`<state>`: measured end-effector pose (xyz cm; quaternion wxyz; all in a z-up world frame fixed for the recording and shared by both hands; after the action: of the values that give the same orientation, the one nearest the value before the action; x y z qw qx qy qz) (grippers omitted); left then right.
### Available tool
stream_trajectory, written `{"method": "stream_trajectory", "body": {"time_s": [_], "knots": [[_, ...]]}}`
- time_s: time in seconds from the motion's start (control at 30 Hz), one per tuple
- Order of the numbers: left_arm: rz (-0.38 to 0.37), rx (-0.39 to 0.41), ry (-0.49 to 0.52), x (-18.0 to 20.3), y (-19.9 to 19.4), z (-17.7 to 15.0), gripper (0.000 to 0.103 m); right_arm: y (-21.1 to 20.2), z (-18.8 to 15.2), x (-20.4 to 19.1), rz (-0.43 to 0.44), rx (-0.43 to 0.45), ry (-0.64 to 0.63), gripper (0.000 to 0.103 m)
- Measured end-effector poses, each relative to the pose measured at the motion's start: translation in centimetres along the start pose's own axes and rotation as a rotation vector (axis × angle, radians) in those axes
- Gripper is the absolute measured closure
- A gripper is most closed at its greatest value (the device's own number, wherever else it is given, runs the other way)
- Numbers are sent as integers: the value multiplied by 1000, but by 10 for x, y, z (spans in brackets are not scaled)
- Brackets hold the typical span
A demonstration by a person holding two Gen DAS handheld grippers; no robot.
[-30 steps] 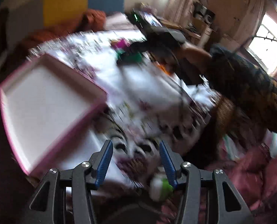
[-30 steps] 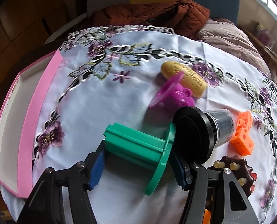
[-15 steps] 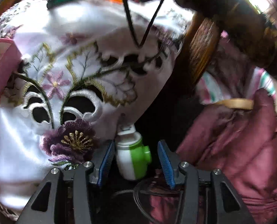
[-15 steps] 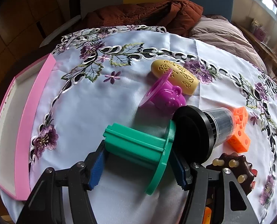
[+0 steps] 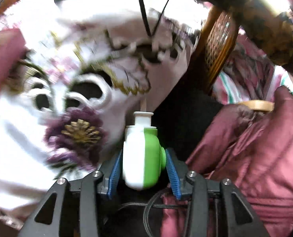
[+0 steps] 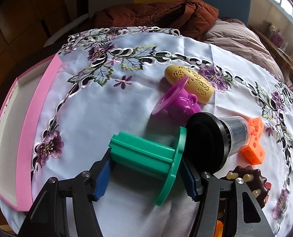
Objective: Organize rigid objects
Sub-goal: 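Lift the white-green device with the left tool while the right tool holds the teal spool, then lower the white-green device into the tray and open the left tool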
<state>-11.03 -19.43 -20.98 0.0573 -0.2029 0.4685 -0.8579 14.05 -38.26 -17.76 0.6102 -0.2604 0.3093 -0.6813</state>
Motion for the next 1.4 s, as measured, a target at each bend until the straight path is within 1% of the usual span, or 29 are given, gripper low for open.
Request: {"method": "stream_trajectory", "body": {"time_s": [0.1, 0.17, 0.23, 0.3, 0.37, 0.43, 0.47, 0.5, 0.53, 0.57, 0.6, 0.63, 0.67, 0.73, 0.83, 0.9, 0.93, 1.0, 1.07, 1.13, 1.17, 1.2, 1.27, 1.4], "knots": [[22, 66, 3, 2, -19, 5, 60, 0, -1, -3, 4, 4, -11, 40], [21, 113, -19, -1, -31, 9, 60, -1, -2, -3, 7, 7, -16, 40], [10, 166, -53, -2, -42, 15, 60, -1, -2, -2, 9, 8, -13, 40], [-27, 231, -120, -4, -55, 21, 61, 0, -1, -2, 12, 10, -12, 40], [-42, 286, -176, -16, -72, 27, 61, 0, -1, -2, 12, 13, -14, 40], [-74, 370, -243, -20, -88, 38, 60, 1, -2, -2, 12, 11, -16, 40], [-78, 404, -262, -23, -100, 44, 60, 1, -2, -2, 12, 11, -21, 40], [-92, 462, -295, -27, -113, 49, 60, 1, -2, -2, 12, 12, -21, 40], [-95, 500, -316, -31, -122, 54, 60, 1, -2, -2, 13, 12, -20, 40], [-87, 550, -342, -42, -134, 62, 60, 1, -1, -2, 16, 12, -19, 40], [-87, 588, -369, -57, -150, 66, 60, 1, -1, -2, 16, 12, -19, 40], [-71, 626, -394, -75, -167, 70, 60, 2, -1, -2, 15, 13, -21, 40], [-14, 663, -414, -93, -174, 79, 60, 2, -1, -3, 14, 14, -23, 40], [94, 700, -472, -130, -187, 88, 60, 2, -1, -3, 13, 16, -26, 40], [320, 701, -572, -200, -195, 94, 60, 2, -1, -3, 11, 18, -29, 40], [423, 689, -648, -244, -194, 97, 60, 2, 0, -4, 7, 20, -37, 40], [448, 687, -668, -256, -195, 98, 60, 2, 0, -3, 9, 20, -35, 40], [534, 676, -709, -294, -197, 100, 60, 1, -1, -3, 9, 20, -36, 40], [573, 642, -755, -323, -189, 100, 60, 2, 0, -3, 9, 20, -39, 40], [651, 596, -810, -346, -178, 87, 60, 2, 0, -3, 11, 19, -36, 40], [663, 579, -819, -354, -174, 84, 60, 2, 0, -2, 12, 19, -36, 40], [673, 572, -822, -358, -171, 80, 60, 2, 0, -3, 12, 20, -36, 40], [729, 540, -830, -364, -170, 73, 59, 2, 0, -3, 12, 21, -38, 40], [728, 549, -809, -349, -174, 70, 54, 3, 1, -3, 11, 24, -37, 40]]}}
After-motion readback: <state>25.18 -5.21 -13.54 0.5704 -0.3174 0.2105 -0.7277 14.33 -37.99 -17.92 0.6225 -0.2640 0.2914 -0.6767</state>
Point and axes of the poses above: each gripper's, at about its wrist camera, not at the fingertips, and y roughly the way its jaws point, x to its right, z to its top, the point moved 8 cm from there along y, roughly the way its jaws point, and after that the axes turned 15 degrees about x, right-handed, at the moved point
